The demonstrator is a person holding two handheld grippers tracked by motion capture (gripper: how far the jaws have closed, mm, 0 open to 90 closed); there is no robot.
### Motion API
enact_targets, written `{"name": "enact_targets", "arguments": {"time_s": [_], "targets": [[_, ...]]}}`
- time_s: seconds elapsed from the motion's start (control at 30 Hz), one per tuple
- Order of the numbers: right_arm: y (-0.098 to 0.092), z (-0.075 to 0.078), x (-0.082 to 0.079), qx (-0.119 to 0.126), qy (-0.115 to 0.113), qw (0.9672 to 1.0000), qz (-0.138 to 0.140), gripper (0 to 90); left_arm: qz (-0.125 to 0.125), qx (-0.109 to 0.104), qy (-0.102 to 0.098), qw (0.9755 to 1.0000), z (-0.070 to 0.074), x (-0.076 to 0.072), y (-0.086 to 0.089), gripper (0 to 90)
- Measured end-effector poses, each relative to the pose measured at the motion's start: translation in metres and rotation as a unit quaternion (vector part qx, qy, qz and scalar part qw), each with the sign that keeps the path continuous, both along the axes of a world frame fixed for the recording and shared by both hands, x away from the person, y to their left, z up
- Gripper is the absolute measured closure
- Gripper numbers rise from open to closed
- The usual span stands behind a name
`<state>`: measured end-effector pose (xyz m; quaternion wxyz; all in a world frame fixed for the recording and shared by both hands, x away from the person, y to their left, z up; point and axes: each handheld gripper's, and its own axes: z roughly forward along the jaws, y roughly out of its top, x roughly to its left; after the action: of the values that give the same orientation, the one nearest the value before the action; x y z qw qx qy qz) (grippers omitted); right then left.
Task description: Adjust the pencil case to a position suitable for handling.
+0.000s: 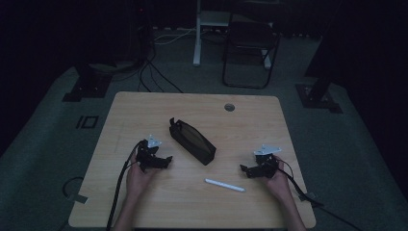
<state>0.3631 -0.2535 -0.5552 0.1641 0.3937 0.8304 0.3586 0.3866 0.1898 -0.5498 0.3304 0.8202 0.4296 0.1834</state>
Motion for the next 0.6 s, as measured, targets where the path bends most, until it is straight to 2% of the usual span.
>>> {"name": "enact_targets", "arguments": {"time_s": [0.27, 0.5, 0.6], "targets": [[-0.0001, 0.0, 0.0, 0.0, 0.0, 1.0, 0.0, 10.6, 0.028, 0.001, 0.0, 0.9996, 0.0001, -0.0053, 0.0021, 8.3], [-0.0001, 0.0, 0.0006, -0.001, 0.0, 1.0, -0.002, 10.9, 0.034, 0.001, -0.001, 0.9994, 0.0, -0.0066, 0.0012, 8.3], [-0.0016, 0.0018, 0.0014, -0.001, 0.001, 1.0, -0.008, 18.2, 0.034, 0.001, 0.0, 0.9994, 0.0, -0.0066, 0.0012, 8.3]]}}
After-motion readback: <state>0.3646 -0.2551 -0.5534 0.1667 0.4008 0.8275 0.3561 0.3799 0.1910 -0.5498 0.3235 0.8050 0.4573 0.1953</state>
